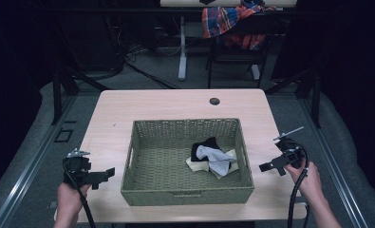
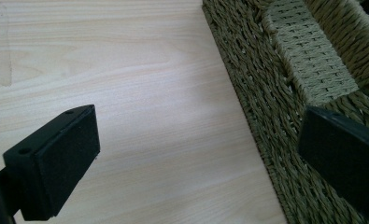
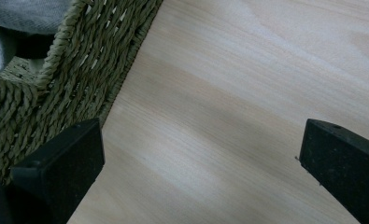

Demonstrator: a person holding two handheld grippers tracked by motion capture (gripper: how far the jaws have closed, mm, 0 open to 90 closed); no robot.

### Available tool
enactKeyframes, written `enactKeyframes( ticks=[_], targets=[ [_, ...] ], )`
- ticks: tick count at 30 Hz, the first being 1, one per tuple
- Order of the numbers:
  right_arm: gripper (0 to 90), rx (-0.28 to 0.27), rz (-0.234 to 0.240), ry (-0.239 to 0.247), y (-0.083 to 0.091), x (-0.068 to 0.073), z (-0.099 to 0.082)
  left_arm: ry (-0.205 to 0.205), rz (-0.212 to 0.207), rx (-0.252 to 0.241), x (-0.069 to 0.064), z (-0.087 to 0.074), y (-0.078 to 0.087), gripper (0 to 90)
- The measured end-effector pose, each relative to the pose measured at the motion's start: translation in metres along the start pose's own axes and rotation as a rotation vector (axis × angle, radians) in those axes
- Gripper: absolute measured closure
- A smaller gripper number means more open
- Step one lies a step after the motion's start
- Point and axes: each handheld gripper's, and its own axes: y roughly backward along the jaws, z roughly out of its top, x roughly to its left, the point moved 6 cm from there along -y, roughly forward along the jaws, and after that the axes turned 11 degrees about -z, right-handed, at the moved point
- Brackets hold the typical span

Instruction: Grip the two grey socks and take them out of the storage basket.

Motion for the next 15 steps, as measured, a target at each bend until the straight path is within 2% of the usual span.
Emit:
enactKeyframes(
  ticks=[2,4,7,10,11,13,15],
  targets=[
    [0.0,0.017,-0.010,0.022,0.0023,-0.0022,-0.0006,0.000,0.001,0.003,-0.0001,-0.0001,0.0003,0.0],
    [0.0,0.001,-0.009,0.011,0.0023,-0.0008,-0.0002,-0.002,0.001,0.005,0.0000,-0.0003,0.0003,0.0],
    [0.0,0.004,-0.014,0.035,0.0029,-0.0007,-0.0003,-0.001,-0.002,0.005,-0.0001,-0.0001,-0.0002,0.0],
    [0.0,0.009,-0.012,0.036,0.0028,0.0003,0.0004,-0.003,0.000,0.003,-0.0004,-0.0003,-0.0012,0.0],
    [0.0,-0.013,-0.004,0.018,0.0021,0.0031,0.0015,-0.003,0.000,0.004,-0.0002,-0.0004,-0.0013,0.0],
    [0.0,-0.012,-0.003,0.053,0.0049,0.0018,0.0019,-0.002,0.001,0.006,-0.0003,-0.0006,-0.0011,0.0],
    [0.0,-0.040,-0.005,0.048,0.0065,0.0020,0.0037,-0.004,0.003,0.007,-0.0003,-0.0005,-0.0010,0.0]
  ],
)
